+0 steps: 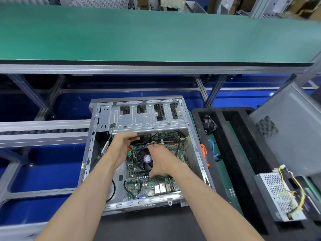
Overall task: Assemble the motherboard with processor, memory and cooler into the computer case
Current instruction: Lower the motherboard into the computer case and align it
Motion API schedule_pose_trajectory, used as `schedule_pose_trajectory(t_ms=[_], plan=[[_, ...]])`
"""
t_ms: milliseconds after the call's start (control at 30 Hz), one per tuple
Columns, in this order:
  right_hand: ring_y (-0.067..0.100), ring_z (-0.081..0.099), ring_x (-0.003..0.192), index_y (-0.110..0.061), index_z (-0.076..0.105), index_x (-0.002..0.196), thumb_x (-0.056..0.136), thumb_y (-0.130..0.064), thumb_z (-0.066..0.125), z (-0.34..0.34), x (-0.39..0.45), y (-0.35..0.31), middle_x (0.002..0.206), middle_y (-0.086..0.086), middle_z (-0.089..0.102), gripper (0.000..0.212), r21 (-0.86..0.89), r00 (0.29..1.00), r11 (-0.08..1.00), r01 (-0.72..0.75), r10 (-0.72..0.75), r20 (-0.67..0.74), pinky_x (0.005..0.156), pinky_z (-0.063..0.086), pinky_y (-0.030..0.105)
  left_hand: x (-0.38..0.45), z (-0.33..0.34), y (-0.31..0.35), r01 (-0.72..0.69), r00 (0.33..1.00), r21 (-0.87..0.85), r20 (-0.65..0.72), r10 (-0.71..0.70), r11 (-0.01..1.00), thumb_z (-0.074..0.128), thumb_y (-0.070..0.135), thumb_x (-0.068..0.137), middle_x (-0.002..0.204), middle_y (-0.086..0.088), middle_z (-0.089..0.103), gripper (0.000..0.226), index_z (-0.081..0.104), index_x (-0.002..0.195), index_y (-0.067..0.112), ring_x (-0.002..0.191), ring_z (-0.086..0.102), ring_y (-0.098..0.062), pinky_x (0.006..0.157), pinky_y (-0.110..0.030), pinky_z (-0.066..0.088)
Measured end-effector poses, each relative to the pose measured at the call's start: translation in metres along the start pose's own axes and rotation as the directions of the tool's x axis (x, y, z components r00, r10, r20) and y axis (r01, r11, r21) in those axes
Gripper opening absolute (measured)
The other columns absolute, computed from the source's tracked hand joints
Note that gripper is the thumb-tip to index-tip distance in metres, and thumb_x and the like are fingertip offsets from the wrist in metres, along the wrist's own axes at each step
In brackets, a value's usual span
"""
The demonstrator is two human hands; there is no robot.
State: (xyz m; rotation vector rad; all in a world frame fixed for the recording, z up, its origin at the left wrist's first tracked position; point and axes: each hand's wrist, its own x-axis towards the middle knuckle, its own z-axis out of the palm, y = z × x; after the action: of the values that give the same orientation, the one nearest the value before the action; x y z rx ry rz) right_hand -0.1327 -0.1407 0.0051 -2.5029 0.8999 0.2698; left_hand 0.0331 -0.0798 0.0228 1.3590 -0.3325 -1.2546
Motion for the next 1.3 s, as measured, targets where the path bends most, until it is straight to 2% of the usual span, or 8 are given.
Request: schedule_pose_trajectory(t_ms=[133, 300, 467, 600, 833, 1033, 1167, 1300], plan=[[0.031, 0.05, 0.117, -0.008, 0.042, 0.135, 0.056, -0.039, 0.094, -0.003, -0.001, -0.002, 0.127, 0.011, 0.054, 0.1, 0.0, 1.0, 1.0, -0.006, 0.006, 0.003, 0.094, 0.051, 0.041, 0.007, -0.003, -0.001, 0.008, 0.996, -0.201, -0.084, -0.025, 0.98, 0.075, 0.027, 0.082, 0.099, 0.002, 0.075, 0.02, 0.069, 0.099, 0.021, 0.091, 0.066, -0.011, 0.074, -0.026, 0.042], [0.032, 0.054, 0.109, -0.007, 0.046, 0.128, 0.057, -0.038, 0.094, -0.006, -0.003, -0.003, 0.118, 0.012, 0.058, 0.091, -0.008, 1.0, 1.0, -0.017, 0.018, 0.006, 0.082, 0.051, 0.036, 0.01, 0.006, 0.0, 0.029, 0.996, -0.383, -0.066, -0.059, 0.923, 0.065, 0.006, 0.091, 0.1, -0.007, 0.066, 0.007, 0.061, 0.091, 0.012, 0.096, 0.065, -0.019, 0.081, -0.028, 0.053], [0.032, 0.054, 0.112, -0.008, 0.042, 0.133, 0.057, -0.036, 0.094, -0.008, -0.006, -0.007, 0.123, 0.012, 0.057, 0.097, -0.006, 1.0, 1.0, -0.016, 0.017, 0.006, 0.086, 0.054, 0.039, 0.005, 0.006, 0.003, 0.017, 0.997, -0.385, -0.058, -0.043, 0.923, 0.064, 0.002, 0.091, 0.093, -0.005, 0.065, 0.01, 0.061, 0.086, 0.011, 0.093, 0.062, -0.018, 0.083, -0.028, 0.051], [0.033, 0.047, 0.123, -0.013, 0.033, 0.144, 0.058, -0.032, 0.091, -0.006, -0.014, -0.009, 0.139, 0.01, 0.046, 0.106, -0.013, 0.999, 1.0, -0.005, 0.004, -0.039, 0.093, 0.053, 0.043, -0.003, 0.006, 0.003, -0.016, 0.999, -0.386, -0.04, 0.0, 0.922, 0.067, 0.004, 0.088, 0.085, -0.002, 0.066, 0.01, 0.064, 0.084, 0.013, 0.085, 0.062, -0.016, 0.085, -0.03, 0.051], [0.035, 0.045, 0.123, -0.021, 0.029, 0.141, 0.063, -0.032, 0.083, 0.005, -0.033, -0.011, 0.139, 0.004, 0.037, 0.095, -0.031, 0.984, 0.999, 0.033, -0.038, -0.172, 0.087, 0.054, 0.047, -0.027, 0.006, 0.002, -0.083, 0.992, -0.395, 0.055, 0.113, 0.915, 0.066, 0.005, 0.087, 0.076, 0.006, 0.068, 0.03, 0.075, 0.062, 0.019, 0.076, 0.063, -0.009, 0.081, -0.025, 0.051], [0.033, 0.049, 0.116, -0.024, 0.033, 0.14, 0.061, -0.033, 0.082, 0.003, -0.039, -0.013, 0.133, 0.001, 0.041, 0.094, 0.021, 0.977, 0.999, 0.045, -0.04, -0.21, 0.087, 0.053, 0.044, -0.04, 0.007, 0.004, -0.123, 0.987, -0.392, 0.046, 0.153, 0.912, 0.071, 0.009, 0.08, 0.081, 0.005, 0.067, 0.018, 0.074, 0.066, 0.02, 0.08, 0.063, -0.011, 0.082, -0.026, 0.05], [0.032, 0.053, 0.109, -0.023, 0.037, 0.138, 0.06, -0.036, 0.081, 0.0, -0.041, -0.013, 0.128, 0.001, 0.045, 0.09, 0.027, 0.975, 0.998, 0.058, -0.051, -0.217, 0.088, 0.053, 0.046, -0.042, 0.008, 0.004, -0.132, 0.987, -0.392, 0.035, 0.158, 0.911, 0.067, 0.006, 0.087, 0.082, 0.003, 0.065, 0.029, 0.074, 0.063, 0.021, 0.082, 0.06, -0.012, 0.082, -0.026, 0.049], [0.034, 0.054, 0.116, -0.021, 0.038, 0.142, 0.058, -0.038, 0.082, 0.0, -0.043, -0.015, 0.139, 0.005, 0.047, 0.097, 0.009, 0.974, 0.998, 0.061, -0.058, -0.221, 0.094, 0.051, 0.044, -0.044, 0.008, 0.004, -0.149, 0.985, -0.366, 0.024, 0.169, 0.919, 0.066, 0.005, 0.088, 0.084, 0.001, 0.067, 0.022, 0.073, 0.071, 0.018, 0.083, 0.063, -0.012, 0.082, -0.026, 0.05]])
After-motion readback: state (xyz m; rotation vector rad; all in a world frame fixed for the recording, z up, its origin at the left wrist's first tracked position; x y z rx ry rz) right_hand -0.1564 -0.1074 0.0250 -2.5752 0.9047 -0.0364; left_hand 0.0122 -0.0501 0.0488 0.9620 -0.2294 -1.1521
